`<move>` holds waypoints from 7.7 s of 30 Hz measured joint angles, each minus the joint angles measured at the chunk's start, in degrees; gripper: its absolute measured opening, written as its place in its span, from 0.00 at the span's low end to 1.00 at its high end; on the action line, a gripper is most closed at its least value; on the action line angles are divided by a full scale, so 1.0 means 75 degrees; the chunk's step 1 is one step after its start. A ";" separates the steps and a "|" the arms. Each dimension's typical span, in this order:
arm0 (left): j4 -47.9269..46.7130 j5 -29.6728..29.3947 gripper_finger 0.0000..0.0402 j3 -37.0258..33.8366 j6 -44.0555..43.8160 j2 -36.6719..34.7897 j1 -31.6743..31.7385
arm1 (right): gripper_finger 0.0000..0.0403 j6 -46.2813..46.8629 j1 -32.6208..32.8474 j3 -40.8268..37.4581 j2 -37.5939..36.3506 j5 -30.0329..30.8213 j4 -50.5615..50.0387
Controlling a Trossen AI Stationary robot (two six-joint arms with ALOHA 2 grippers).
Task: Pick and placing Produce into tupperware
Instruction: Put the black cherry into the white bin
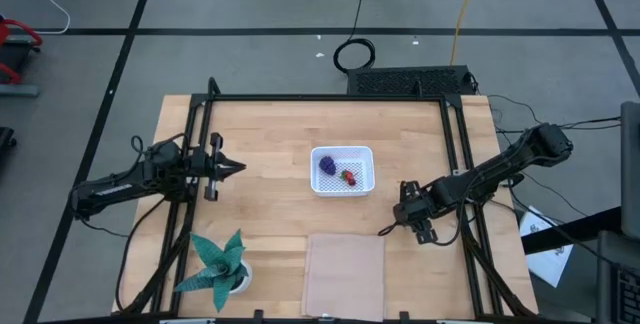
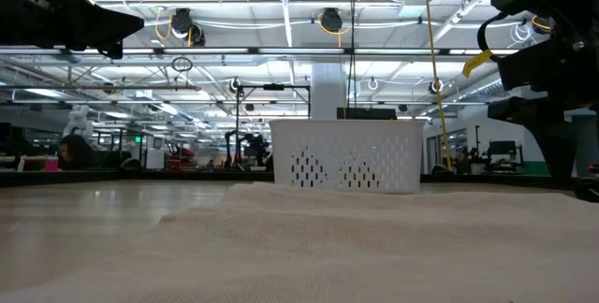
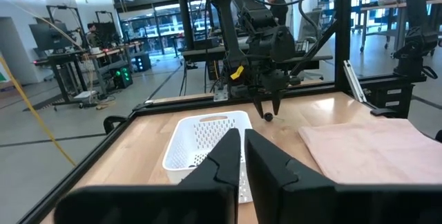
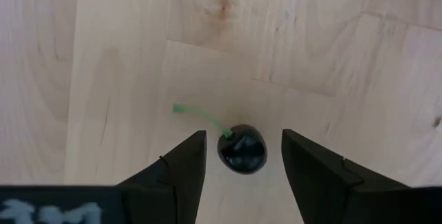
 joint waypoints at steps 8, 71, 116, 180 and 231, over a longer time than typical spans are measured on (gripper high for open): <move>0.0000 0.0000 0.01 0.0000 0.0030 0.0001 0.0001 | 0.45 0.0235 0.0003 -0.0586 -0.0010 -0.0163 0.0738; 0.0003 0.0000 0.07 0.0000 0.0052 0.0009 0.0003 | 0.26 0.0335 -0.0348 0.3261 -0.0456 -0.0170 -0.2705; 0.0000 -0.0001 0.05 0.0000 0.0056 0.0009 0.0002 | 0.26 0.0315 -0.0702 0.3817 -0.0150 -0.0188 -0.3240; -0.0012 -0.0003 0.01 0.0000 0.0215 0.0017 0.0000 | 0.27 -0.3201 -0.4129 0.6660 0.2701 -0.0376 -0.2944; -0.0041 -0.0137 0.01 0.0000 0.0224 0.0017 0.0003 | 0.27 -0.5787 -0.4775 0.6577 0.4396 -0.1195 -0.1177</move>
